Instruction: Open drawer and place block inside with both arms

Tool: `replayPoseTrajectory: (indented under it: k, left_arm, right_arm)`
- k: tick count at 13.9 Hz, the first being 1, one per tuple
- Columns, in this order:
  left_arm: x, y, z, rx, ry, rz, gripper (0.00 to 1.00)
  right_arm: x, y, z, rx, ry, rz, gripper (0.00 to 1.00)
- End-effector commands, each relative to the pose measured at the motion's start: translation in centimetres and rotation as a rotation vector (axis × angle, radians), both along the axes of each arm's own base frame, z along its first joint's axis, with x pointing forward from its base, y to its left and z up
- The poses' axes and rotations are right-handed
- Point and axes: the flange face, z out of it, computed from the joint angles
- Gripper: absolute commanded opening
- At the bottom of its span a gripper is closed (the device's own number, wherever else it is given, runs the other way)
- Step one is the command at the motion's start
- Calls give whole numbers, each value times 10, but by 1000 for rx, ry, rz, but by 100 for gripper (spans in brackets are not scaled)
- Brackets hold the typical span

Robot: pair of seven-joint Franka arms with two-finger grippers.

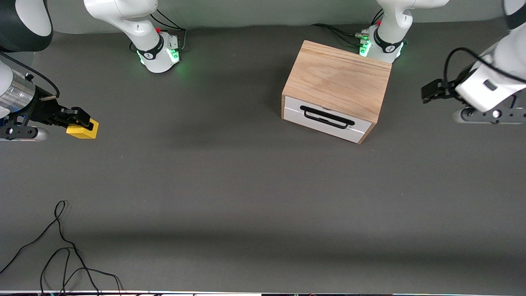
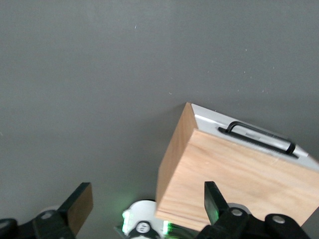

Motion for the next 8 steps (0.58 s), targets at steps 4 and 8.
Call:
replayPoseTrajectory:
  k: [4,8]
  left_arm:
    - [24,-61,-58,-51,93,353,100]
    - [34,-124,-114,7,100,490,100]
  right_arm:
    - [-8,0,5,-16,0,-17,31]
    - [-8,0,5,-16,0,-17,31]
